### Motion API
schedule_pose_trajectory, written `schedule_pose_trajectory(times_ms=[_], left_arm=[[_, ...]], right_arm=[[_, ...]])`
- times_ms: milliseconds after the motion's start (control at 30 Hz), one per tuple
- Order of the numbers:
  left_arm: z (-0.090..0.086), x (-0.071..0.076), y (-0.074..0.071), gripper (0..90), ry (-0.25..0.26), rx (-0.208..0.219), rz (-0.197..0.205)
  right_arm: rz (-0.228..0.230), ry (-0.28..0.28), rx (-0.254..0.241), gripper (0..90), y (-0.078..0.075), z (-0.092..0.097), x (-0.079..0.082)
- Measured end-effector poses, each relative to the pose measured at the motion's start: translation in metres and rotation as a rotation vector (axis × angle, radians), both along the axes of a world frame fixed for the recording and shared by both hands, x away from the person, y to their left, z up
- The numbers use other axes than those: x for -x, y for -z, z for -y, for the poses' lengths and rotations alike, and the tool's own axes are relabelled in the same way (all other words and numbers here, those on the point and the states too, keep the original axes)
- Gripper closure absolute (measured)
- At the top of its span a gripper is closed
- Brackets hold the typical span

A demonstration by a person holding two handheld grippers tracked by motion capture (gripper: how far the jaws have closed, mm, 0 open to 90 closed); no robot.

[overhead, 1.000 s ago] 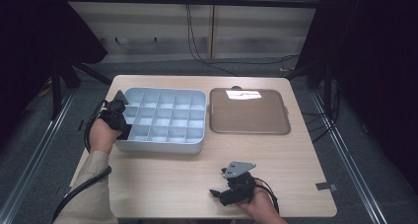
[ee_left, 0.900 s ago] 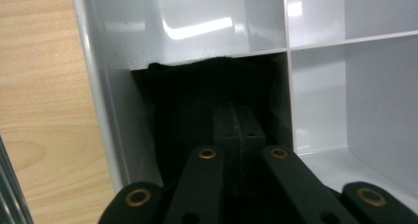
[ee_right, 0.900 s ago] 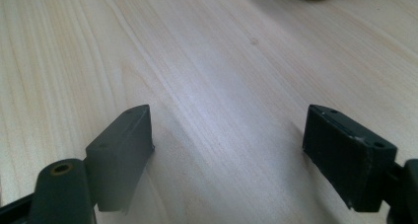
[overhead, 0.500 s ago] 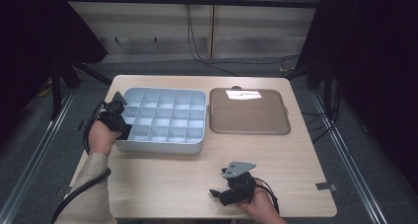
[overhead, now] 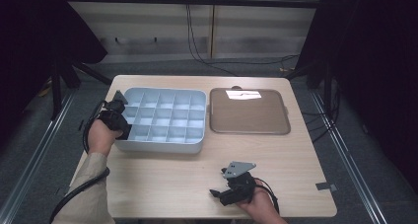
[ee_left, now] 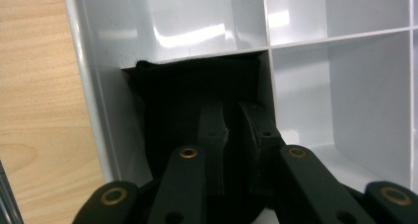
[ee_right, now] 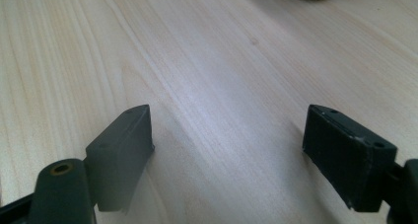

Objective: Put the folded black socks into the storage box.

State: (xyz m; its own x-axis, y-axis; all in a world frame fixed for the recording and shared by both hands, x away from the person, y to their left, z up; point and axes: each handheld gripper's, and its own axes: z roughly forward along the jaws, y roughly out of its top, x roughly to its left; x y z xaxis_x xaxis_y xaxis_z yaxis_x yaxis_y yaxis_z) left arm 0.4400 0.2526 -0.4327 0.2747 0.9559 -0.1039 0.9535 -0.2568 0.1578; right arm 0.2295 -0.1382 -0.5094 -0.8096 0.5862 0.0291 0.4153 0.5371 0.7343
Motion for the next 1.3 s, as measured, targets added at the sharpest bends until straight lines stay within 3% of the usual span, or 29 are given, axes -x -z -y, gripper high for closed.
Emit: schedule_pose_trajectory(times_ms=[767,1300], left_arm=[[-0.001,0.0,-0.023,75.9,-0.01,-0.014,0.022],[0.003,0.004,-0.04,57.9,0.006,0.011,0.039]], right_arm=[[0.0,0.0,0.0,18.8,0.0,0.0,0.0],[-0.001,0.0,0.0,18.8,0.0,0.0,0.0]])
